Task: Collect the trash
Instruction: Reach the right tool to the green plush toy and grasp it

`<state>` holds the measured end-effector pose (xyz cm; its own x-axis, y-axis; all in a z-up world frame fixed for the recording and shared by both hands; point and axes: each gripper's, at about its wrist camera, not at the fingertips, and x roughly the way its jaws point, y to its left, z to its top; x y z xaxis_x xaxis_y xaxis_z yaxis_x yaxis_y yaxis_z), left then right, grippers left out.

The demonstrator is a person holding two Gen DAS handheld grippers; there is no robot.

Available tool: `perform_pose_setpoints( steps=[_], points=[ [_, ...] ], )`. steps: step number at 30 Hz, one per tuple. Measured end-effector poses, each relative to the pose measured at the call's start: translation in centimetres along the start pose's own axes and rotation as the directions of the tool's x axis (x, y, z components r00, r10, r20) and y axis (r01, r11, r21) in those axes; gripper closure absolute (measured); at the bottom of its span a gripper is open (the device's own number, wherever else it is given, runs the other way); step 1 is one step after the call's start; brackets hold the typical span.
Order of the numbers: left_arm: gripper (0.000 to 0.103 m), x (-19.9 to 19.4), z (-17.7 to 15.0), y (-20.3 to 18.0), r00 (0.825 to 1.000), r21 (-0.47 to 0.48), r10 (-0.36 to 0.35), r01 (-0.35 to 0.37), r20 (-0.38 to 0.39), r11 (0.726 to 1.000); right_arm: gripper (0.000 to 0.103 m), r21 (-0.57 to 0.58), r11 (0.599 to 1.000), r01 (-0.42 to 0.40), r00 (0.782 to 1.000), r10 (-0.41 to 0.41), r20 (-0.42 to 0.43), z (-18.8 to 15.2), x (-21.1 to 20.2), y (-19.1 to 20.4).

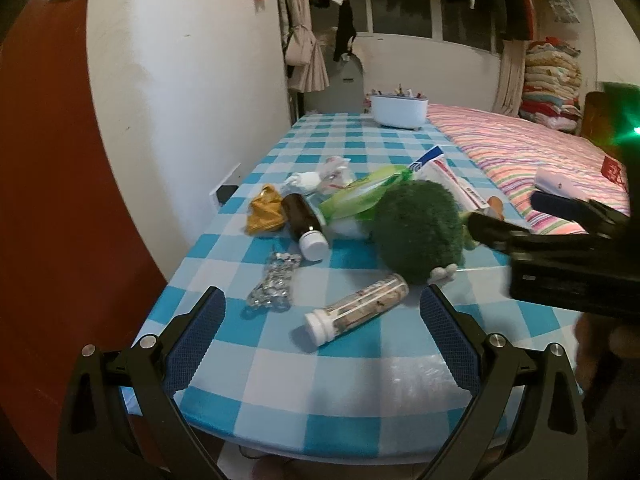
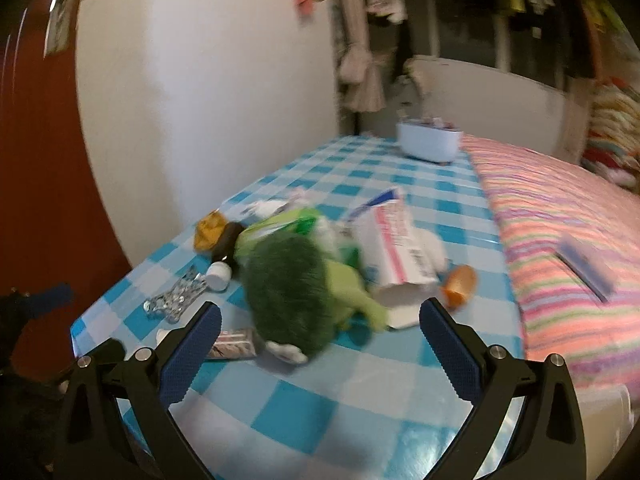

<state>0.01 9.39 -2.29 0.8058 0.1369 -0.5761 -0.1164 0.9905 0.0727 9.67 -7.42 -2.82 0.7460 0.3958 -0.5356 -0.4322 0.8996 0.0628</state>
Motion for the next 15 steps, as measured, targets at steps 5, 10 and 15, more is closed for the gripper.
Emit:
perform_pose_setpoints(
  steps=[5,10,15],
  points=[
    [0.007,0.3,-0.5,1.0,1.0,-0.008,0.017,-0.017,-0.023,1.0,0.006,-0.121,0.992,0.025,0.999,-0.029,-0.031,1.3,3.9,2.2],
    [0.007,1.0,-0.7,1.3,0.999,-0.012,0.013,-0.014,-0.05,1.0,0.007,-0.161,0.987,0.02,0.995,-0.036,-0.093,1.8,7.2,2.7],
    [0.007,1.6,-0.7,1.0,0.998,-0.003,-0.009,0.009,-0.067,1.0,0.028,-0.249,0.968,0.016,0.988,-0.053,-0.146,0.9,8.9,3.7]
  ],
)
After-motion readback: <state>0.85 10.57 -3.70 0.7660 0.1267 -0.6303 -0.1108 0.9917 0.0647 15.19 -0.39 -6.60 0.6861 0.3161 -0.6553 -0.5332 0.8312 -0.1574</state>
